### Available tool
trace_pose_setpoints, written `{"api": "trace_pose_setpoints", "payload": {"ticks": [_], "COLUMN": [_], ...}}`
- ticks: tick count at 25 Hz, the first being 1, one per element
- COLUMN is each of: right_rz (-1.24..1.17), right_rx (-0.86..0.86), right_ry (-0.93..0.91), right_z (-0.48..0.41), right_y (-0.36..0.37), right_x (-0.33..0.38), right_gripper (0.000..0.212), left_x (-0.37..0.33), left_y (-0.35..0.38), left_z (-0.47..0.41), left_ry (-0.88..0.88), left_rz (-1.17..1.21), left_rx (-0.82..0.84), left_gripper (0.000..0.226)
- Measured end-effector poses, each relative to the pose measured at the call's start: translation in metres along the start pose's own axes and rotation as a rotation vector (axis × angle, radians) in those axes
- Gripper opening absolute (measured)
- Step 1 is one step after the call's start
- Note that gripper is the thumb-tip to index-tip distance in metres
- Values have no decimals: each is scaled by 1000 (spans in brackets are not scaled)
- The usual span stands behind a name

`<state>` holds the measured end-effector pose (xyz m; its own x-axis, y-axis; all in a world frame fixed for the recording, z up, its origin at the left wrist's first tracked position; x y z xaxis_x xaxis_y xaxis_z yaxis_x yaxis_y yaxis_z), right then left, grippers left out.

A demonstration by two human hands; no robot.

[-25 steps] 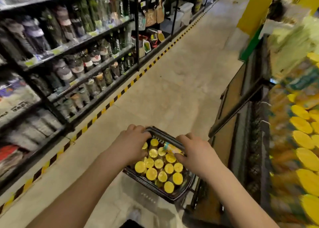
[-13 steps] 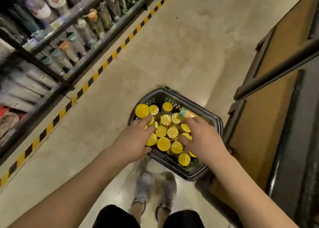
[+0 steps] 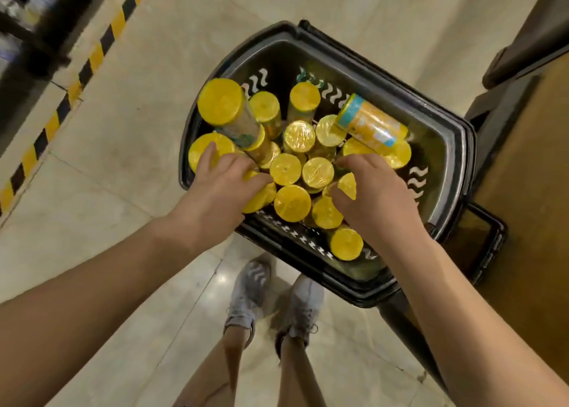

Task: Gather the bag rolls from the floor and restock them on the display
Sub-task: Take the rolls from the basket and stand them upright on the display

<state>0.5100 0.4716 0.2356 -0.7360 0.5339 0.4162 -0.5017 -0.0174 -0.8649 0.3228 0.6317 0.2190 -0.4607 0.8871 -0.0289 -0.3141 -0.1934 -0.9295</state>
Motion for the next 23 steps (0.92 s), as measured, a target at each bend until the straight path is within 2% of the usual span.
{"api": "trace_pose_setpoints", "payload": {"ticks": [6, 12, 16, 18, 20, 23], "right_rz": [148, 357, 444, 376, 138, -217], "right_rx": [-181, -159, -149, -117, -174, -290], "right_ry": [30, 169, 197, 208, 223, 224], "right_z": [-60, -118, -130, -119, -98, -58], "right_y": [7, 40, 45, 28, 3, -59], "right_x": [-26, -63, -67, -61, -51, -19], "right_gripper": [64, 75, 72, 74, 73, 61], "left_x": [4, 4, 3, 4, 6, 7], "left_y": [-12, -22, -21, -33, -56, -117], "left_z": [-9, -21, -23, -16, -9, 1], "left_ry": [-23, -125, -126, -110, -118, -95], "left_rz": [162, 369, 417, 462, 500, 527], "left_rx": [31, -47, -51, -81, -110, -112], "left_gripper": [77, 78, 77, 77, 77, 76]}}
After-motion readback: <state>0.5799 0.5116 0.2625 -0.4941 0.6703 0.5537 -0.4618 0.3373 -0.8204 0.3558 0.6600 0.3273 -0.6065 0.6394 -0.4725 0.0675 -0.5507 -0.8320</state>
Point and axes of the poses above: each hand's wrist, its own z-axis away from the middle knuckle, its own y-axis out of the palm, x = y × z, the point moved 1 cm from there along -z, towards the middle knuckle, and after that the axes turned 8 degrees about -y, right-handed, at the moved point
